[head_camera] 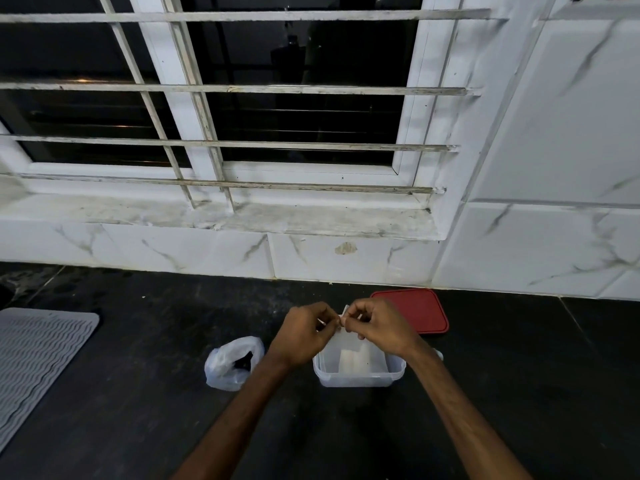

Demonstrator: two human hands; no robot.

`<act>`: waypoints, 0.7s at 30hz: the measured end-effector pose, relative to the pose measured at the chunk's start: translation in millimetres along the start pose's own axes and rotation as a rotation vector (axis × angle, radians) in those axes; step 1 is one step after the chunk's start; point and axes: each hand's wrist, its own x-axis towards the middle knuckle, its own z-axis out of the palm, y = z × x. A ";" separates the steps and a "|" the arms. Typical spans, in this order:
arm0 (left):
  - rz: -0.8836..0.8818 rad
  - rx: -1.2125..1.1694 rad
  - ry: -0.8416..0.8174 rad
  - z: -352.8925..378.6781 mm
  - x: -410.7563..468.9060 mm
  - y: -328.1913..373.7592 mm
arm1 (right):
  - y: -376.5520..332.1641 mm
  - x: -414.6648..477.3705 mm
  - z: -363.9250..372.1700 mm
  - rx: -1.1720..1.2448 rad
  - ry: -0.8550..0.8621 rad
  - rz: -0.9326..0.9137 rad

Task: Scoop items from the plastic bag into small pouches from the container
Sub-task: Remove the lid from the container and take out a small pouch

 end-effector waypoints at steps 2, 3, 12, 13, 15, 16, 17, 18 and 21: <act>0.032 0.107 0.010 0.5 0.1 3.6 | -1.0 0.4 2.1 0.009 0.004 -0.015; 0.037 0.125 0.016 -0.2 0.4 4.2 | -1.8 0.9 4.2 0.019 0.014 -0.023; -0.089 0.055 -0.009 -4.9 1.3 -3.5 | 3.8 -1.5 7.3 0.098 0.048 0.006; -0.131 -0.040 0.011 -5.8 0.2 -3.7 | 5.2 -2.2 6.0 0.109 0.053 0.026; -0.232 -0.297 0.063 -6.9 -1.6 -3.0 | 6.1 -4.7 6.0 0.085 0.070 0.036; -0.274 -0.388 0.079 -7.4 -1.7 -2.3 | 4.6 -5.0 8.3 0.069 0.068 0.022; -0.312 -0.452 0.081 -6.5 -2.2 -1.6 | 2.5 -5.8 11.9 0.065 0.067 0.001; -0.346 -0.511 0.076 -4.1 -1.9 -0.1 | 0.5 -5.7 15.7 0.069 0.076 -0.019; -0.408 -0.616 0.079 3.1 -1.3 5.8 | -4.0 -3.9 24.9 0.108 0.130 -0.033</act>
